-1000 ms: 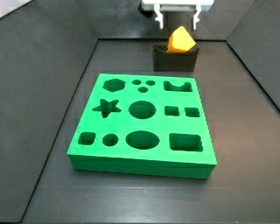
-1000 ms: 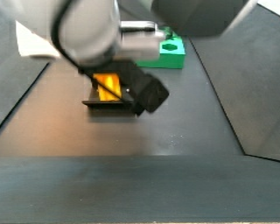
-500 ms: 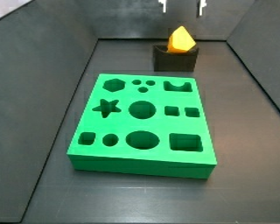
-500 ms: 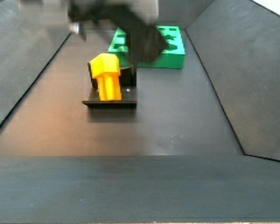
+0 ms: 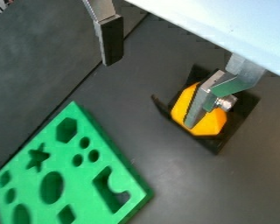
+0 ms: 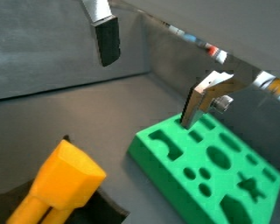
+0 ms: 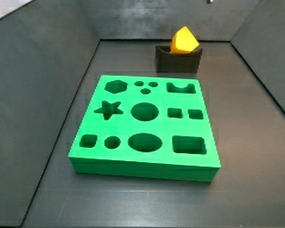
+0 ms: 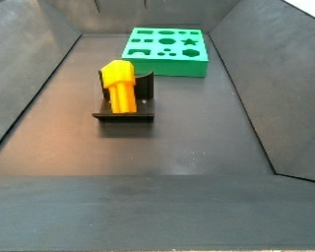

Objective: Pick up the 3 prong object. Move up. Place the 3 prong object on the fixture. Regrasp the 3 prong object. Move to above the board. Insert the 3 prong object.
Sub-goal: Regrasp the 3 prong object.

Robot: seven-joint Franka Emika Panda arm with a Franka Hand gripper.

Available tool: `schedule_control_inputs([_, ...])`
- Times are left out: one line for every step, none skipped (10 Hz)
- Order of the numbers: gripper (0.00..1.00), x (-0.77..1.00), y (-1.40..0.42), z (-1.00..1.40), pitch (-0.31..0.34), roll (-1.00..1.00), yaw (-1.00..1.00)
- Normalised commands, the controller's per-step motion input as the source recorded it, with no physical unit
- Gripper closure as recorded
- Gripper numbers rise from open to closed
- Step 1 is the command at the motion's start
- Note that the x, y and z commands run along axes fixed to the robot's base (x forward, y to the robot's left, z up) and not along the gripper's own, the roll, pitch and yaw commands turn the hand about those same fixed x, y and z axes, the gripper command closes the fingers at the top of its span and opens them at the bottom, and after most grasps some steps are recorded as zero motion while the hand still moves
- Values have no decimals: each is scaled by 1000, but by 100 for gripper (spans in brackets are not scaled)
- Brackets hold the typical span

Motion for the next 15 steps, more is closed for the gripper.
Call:
schedule_control_inputs([0,-24,-19,41,29,1000,13])
schedule_control_inputs([0,-19,-36,26,26,1000,13])
schedule_control_inputs([0,-25,-33,8,19,1000,14])
schedule_control_inputs([0,-25,-28,7,15,1000,15])
schedule_control_inputs([0,-27,-26,8,9,1000,16])
schedule_control_inputs([0,-25,-22,11,5,1000,18])
schedule_control_inputs([0,-23,-20,10,1,1000,19])
schedule_control_inputs([0,-25,-17,8,2,1000,20])
schedule_control_inputs([0,-19,-17,15,5,1000,22])
schedule_control_inputs([0,-7,-20,14,11,1000,24])
schedule_control_inputs([0,4,-23,5,12,1000,25])
schedule_control_inputs([0,21,-22,-11,20,1000,28])
schedule_control_inputs([0,32,-23,-10,29,1000,31])
schedule_control_inputs([0,45,-27,-11,41,1000,36])
schedule_control_inputs([0,58,-30,-11,56,1000,41])
